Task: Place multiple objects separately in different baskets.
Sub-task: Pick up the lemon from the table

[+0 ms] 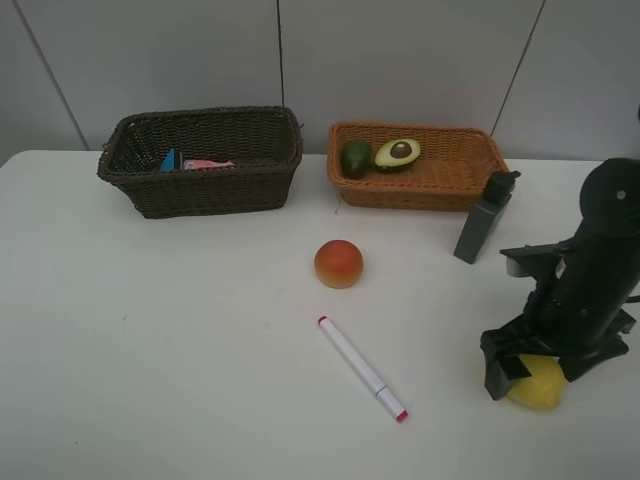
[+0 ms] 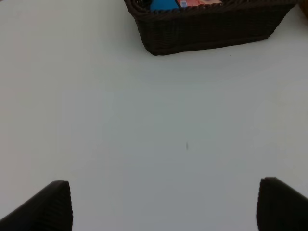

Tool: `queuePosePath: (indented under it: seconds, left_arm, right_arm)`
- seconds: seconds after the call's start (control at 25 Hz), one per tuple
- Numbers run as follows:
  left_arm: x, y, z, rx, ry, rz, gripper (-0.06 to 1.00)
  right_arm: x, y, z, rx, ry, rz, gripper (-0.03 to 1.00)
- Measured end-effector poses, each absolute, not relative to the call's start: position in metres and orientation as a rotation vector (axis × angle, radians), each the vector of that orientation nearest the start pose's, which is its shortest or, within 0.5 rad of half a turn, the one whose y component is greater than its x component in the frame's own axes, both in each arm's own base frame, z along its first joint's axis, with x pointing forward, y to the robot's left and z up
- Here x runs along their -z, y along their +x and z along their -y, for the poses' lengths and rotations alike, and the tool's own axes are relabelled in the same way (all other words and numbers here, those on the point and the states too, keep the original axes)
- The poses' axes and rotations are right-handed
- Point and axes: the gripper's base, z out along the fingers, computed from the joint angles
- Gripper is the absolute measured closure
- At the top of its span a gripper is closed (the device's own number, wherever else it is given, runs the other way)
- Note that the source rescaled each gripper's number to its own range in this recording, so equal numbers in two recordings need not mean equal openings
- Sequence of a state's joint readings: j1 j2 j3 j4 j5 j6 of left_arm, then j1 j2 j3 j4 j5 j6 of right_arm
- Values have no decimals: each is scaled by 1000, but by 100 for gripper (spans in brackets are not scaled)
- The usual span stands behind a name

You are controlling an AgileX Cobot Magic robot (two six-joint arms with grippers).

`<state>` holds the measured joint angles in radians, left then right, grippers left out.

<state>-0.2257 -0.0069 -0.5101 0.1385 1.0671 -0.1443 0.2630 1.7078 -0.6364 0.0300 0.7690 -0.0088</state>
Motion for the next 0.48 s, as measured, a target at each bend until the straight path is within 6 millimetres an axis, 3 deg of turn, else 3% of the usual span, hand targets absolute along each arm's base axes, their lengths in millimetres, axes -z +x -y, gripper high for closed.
queuePosePath:
  seconds: [0.16, 0.24, 0.32, 0.48]
  left_arm:
    - [-280, -5, -12, 68, 74, -2025, -2]
    - [-280, -5, -12, 68, 74, -2025, -2]
    - [-280, -5, -12, 68, 74, -2025, -2]
    - [-280, -5, -12, 68, 74, -2025, -2]
  right_arm:
    - [-101, 207, -58, 13, -413, -3318, 3]
    - [-100, 207, -58, 14, -414, -3318, 17]
    - [-100, 207, -58, 14, -414, -3316, 39]
    - [-101, 205, -57, 19, -418, -3343, 38]
